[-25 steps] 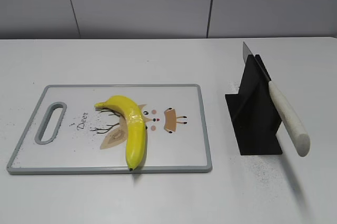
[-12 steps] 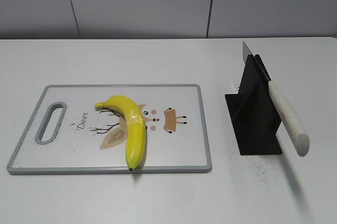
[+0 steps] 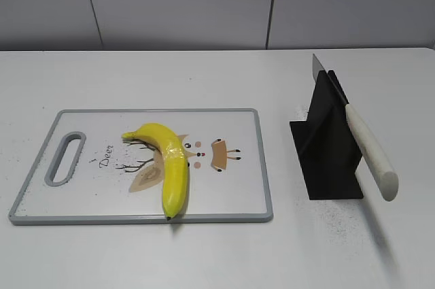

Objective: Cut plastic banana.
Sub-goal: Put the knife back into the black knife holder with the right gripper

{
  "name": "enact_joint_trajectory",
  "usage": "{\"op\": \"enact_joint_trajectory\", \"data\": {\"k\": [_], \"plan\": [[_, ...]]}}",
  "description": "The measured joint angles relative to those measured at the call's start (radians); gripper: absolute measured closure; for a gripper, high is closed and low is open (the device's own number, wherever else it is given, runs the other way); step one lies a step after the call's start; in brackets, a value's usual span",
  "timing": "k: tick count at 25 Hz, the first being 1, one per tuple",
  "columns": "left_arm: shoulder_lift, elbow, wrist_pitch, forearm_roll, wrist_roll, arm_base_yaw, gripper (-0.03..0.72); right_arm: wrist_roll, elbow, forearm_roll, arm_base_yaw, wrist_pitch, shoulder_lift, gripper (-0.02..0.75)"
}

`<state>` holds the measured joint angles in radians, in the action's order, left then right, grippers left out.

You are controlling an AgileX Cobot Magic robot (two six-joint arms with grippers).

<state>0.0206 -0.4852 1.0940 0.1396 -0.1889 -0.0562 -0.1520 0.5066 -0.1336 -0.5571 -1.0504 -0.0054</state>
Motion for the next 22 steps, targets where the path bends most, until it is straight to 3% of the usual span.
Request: {"op": "enact_joint_trajectory", "data": {"k": [16,22], "plan": [[0.000,0.000,0.000,0.000,0.000,0.000,0.103,0.000,0.000,0.000,0.455,0.000,0.000,0.146],[0.000,0.001,0.000,0.000,0.000,0.000,0.103,0.000,0.000,0.000,0.503,0.000,0.000,0.147]]}}
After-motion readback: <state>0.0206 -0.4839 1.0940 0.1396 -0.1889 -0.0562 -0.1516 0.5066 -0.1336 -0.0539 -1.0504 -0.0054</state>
